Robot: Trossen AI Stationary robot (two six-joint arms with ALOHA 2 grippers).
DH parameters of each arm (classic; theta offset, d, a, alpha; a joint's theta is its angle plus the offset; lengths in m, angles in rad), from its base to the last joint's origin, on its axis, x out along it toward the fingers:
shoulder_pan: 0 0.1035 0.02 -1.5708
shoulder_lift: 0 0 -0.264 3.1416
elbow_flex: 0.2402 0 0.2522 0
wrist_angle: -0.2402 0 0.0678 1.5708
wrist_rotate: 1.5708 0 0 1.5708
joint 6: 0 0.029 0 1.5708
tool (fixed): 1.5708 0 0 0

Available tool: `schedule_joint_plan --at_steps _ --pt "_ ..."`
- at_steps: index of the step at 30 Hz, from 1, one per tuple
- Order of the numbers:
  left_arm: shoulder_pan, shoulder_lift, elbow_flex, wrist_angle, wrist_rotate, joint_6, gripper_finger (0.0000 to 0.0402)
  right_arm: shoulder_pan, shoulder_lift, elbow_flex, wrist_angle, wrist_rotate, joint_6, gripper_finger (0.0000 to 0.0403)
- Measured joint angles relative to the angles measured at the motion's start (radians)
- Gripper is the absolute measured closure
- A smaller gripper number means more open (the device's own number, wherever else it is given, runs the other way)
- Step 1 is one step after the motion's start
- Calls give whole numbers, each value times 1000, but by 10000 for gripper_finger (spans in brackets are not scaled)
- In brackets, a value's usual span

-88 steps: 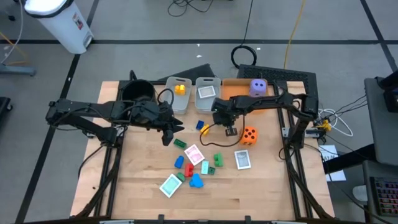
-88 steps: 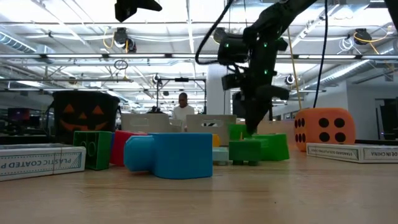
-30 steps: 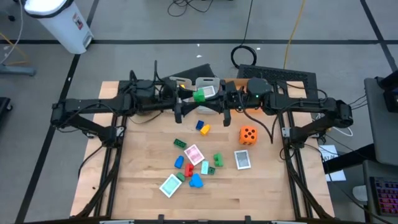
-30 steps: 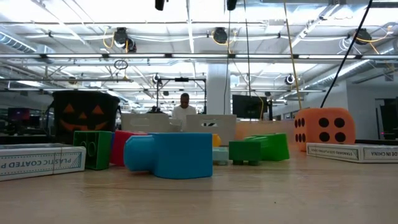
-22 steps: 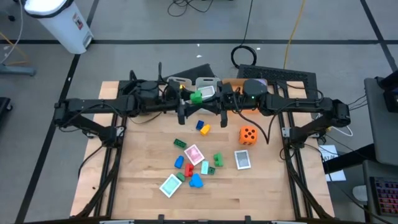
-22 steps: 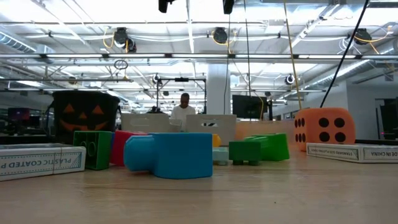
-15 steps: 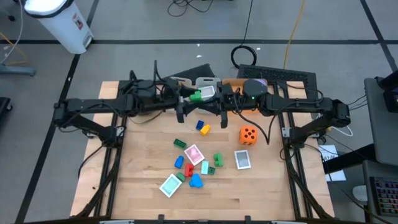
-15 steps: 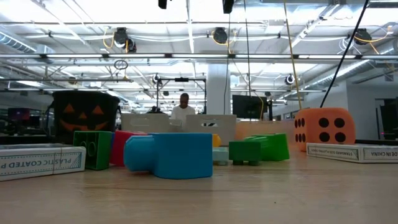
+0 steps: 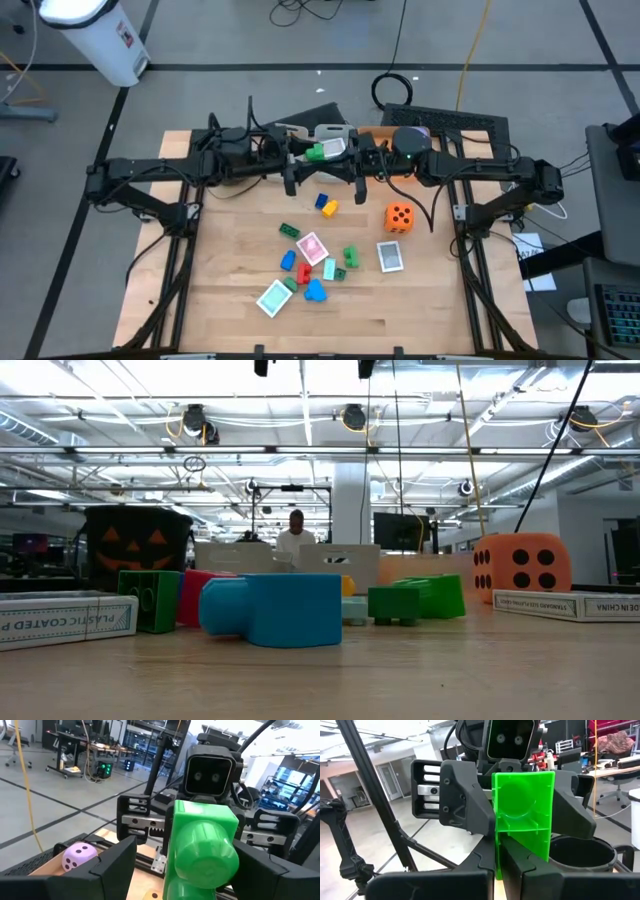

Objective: Pick & Place Toys
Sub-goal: Put the green game piece into the left gray bin

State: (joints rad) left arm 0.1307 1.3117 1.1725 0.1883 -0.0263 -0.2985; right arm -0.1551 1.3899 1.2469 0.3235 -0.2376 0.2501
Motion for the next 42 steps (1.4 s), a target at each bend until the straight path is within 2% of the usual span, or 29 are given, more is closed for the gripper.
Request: schedule_joint_plan --at_steps 11,27,37,42 --pt "0 -2 0 1 -5 0 120 0 0 0 -3 0 0 403" --pt "1 -32 -2 -2 25 29 229 -1 0 1 1 1 0 403" --pt "2 -26 -1 -3 33 35 248 0 0 1 -2 1 0 403" --pt "2 -26 -1 -3 33 35 269 0 0 1 -2 0 0 403"
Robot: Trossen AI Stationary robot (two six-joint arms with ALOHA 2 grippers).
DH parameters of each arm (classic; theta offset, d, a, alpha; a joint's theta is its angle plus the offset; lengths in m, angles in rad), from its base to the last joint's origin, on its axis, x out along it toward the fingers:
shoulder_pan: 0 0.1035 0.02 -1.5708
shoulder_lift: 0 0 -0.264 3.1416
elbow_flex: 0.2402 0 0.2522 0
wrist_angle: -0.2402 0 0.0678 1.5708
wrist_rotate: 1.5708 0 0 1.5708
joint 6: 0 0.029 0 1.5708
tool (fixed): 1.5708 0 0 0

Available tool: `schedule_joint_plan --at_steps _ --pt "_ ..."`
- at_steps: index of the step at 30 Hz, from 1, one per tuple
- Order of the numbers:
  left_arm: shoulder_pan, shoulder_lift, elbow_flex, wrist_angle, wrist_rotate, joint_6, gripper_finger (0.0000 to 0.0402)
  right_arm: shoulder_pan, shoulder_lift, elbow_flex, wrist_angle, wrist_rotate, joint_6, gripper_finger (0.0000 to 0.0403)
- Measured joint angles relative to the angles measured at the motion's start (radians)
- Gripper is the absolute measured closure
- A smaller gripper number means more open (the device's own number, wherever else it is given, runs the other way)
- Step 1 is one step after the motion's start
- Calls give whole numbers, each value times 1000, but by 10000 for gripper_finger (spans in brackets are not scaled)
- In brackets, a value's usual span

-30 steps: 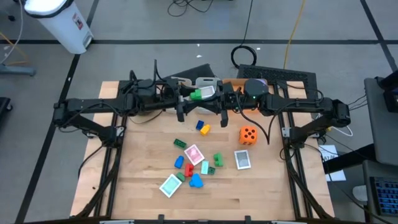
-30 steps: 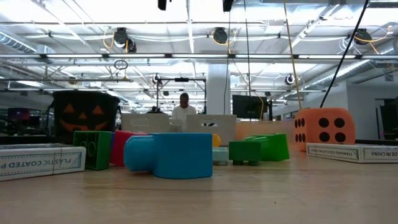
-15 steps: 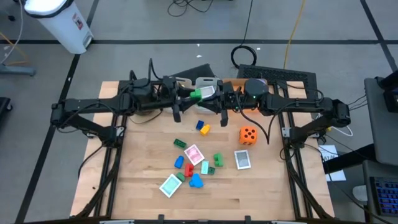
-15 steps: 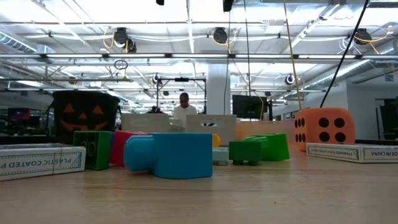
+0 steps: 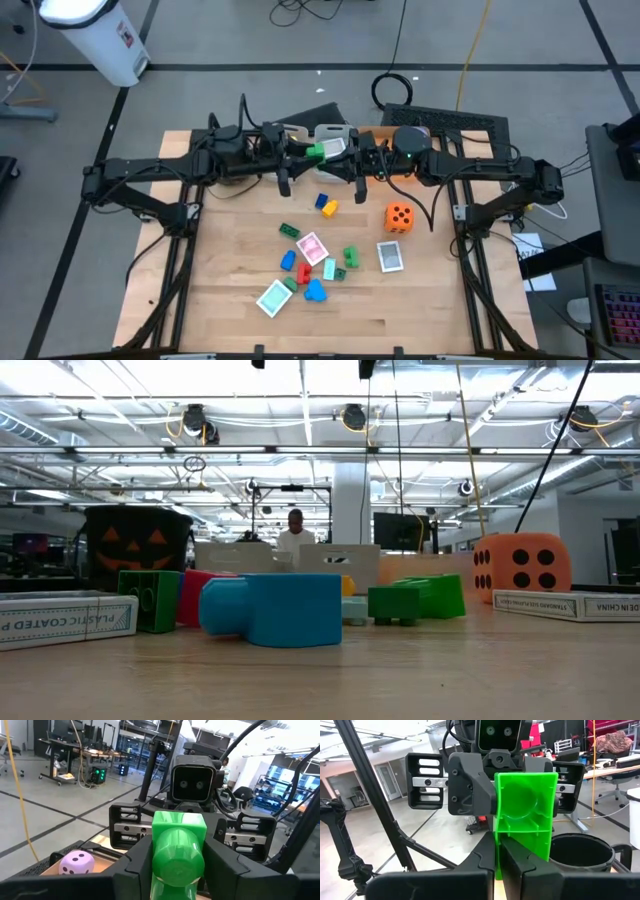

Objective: Pick & Place Toys
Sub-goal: Put the green game piece into the left gray bin

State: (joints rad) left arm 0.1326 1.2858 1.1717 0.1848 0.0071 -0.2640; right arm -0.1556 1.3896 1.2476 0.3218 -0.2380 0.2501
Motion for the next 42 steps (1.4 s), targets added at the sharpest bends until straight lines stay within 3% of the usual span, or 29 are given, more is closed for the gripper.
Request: schedule_joint_plan --at_steps 9,25,36,39,42 --pt "0 1 0 0 3 -1 269 0 0 0 1 -4 0 387" --pt "5 -3 0 -14 0 26 269 -22 -10 0 -23 -5 21 231" --pt "37 -21 0 -78 8 17 269 -96 -61 1 -120 -1 -12 207" --pt "59 -26 39 -178 3 17 269 -119 -82 -1 -180 0 -36 208" --pt "91 -14 139 -415 3 29 269 -144 -111 -1 -251 -1 -48 210"
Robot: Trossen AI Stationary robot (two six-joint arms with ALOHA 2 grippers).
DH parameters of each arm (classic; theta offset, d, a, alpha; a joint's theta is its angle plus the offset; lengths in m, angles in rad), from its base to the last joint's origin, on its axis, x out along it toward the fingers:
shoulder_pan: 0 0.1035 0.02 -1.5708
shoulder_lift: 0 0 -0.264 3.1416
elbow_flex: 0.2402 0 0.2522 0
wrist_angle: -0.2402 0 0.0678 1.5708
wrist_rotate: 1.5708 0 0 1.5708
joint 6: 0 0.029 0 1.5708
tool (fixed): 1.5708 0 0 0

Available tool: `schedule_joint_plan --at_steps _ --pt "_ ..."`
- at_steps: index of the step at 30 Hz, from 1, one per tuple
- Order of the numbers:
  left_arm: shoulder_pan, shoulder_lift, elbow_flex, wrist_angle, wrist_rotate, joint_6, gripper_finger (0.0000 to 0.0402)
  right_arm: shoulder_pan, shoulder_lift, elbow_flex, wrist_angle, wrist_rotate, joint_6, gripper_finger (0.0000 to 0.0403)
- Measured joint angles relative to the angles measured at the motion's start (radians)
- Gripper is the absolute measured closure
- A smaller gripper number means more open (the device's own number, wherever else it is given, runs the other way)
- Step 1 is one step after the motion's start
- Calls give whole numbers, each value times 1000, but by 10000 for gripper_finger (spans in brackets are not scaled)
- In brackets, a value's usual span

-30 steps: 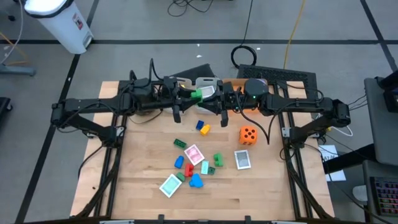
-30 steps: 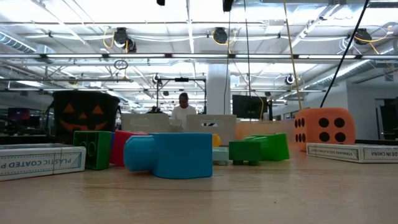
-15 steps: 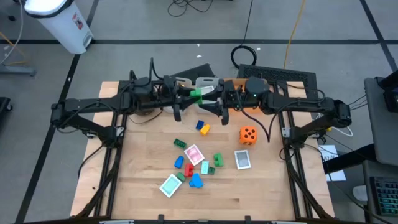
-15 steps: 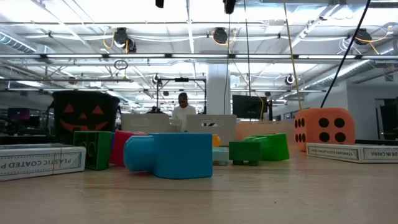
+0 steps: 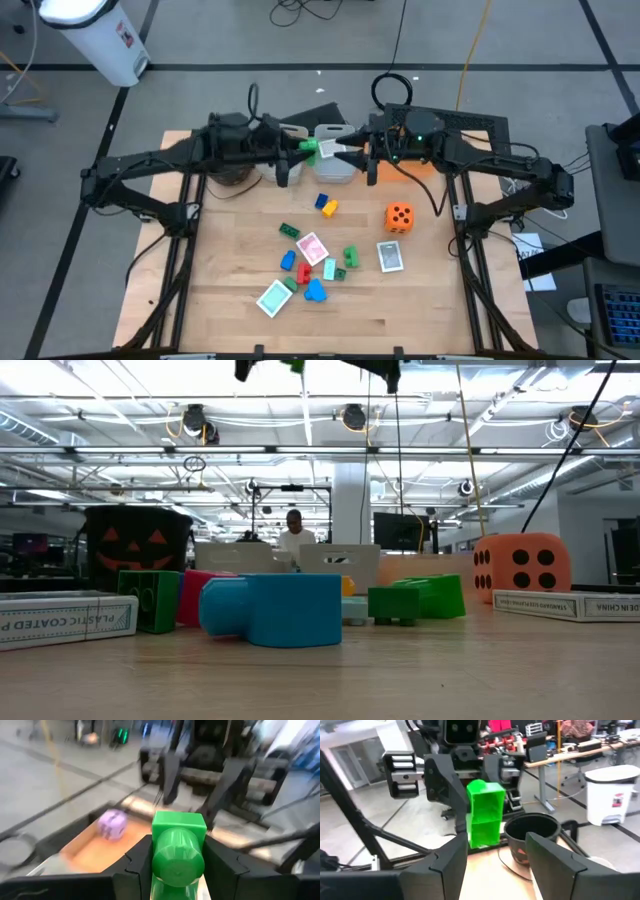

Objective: Pick & Place Toys
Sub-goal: Put the green game piece into the left gray bin

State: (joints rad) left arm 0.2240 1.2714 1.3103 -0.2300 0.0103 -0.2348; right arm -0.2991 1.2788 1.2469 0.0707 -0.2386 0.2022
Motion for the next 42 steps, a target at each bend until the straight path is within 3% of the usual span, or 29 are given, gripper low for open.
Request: schedule_joint_plan --at_steps 6,13,21,29,42 --pt "111 72 208 -398 -11 -22 269 -35 -48 1 -132 1 -15 209" --pt "266 199 313 -654 -7 -147 269 -49 -73 1 -268 2 -16 212" --pt "387 352 317 -757 68 -300 269 -48 -73 1 -375 1 -59 212" --pt "448 495 317 -853 68 -303 269 -48 -73 1 -423 1 -76 217" --pt "498 621 316 -883 42 -259 269 -48 -73 1 -465 1 -84 219"
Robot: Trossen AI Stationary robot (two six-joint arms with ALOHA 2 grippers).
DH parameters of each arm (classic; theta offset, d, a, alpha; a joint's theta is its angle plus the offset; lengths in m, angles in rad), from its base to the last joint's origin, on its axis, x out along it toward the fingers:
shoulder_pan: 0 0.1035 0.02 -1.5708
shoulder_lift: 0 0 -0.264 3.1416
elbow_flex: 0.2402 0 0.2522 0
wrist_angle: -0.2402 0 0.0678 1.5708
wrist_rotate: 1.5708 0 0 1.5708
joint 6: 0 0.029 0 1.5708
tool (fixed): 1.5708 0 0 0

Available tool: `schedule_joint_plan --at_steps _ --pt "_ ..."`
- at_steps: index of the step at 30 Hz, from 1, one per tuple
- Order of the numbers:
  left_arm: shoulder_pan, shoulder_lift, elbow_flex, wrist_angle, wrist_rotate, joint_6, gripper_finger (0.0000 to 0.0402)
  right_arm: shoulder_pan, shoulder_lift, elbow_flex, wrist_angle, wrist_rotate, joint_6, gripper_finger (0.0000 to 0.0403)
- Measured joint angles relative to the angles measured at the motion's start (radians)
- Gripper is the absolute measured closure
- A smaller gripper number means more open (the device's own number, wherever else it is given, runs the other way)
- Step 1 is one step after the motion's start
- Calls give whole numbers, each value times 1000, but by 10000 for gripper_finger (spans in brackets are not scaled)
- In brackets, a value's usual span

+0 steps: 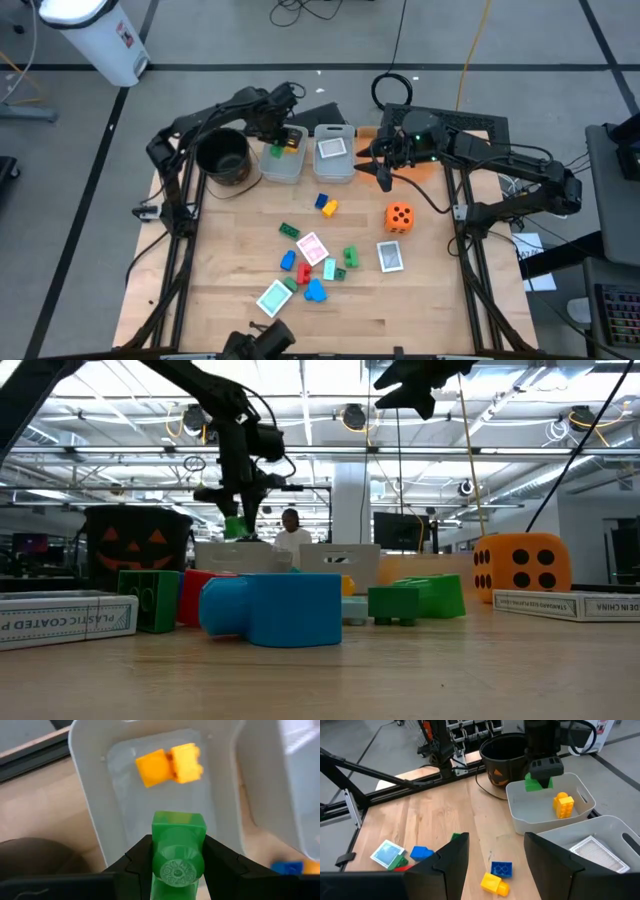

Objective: Pick & Place Toys
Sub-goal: Put the green game piece into the left gray bin

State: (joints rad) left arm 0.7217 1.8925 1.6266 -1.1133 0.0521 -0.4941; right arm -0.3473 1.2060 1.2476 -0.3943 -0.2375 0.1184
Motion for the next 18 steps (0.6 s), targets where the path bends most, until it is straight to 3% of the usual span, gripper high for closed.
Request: schedule_joint_plan --at_steps 10,18 --pt "25 72 0 1 -3 -104 269 0 0 0 -11 0 0 226" --pt "32 81 -1 11 -107 -194 269 0 0 0 -13 2 -11 227"
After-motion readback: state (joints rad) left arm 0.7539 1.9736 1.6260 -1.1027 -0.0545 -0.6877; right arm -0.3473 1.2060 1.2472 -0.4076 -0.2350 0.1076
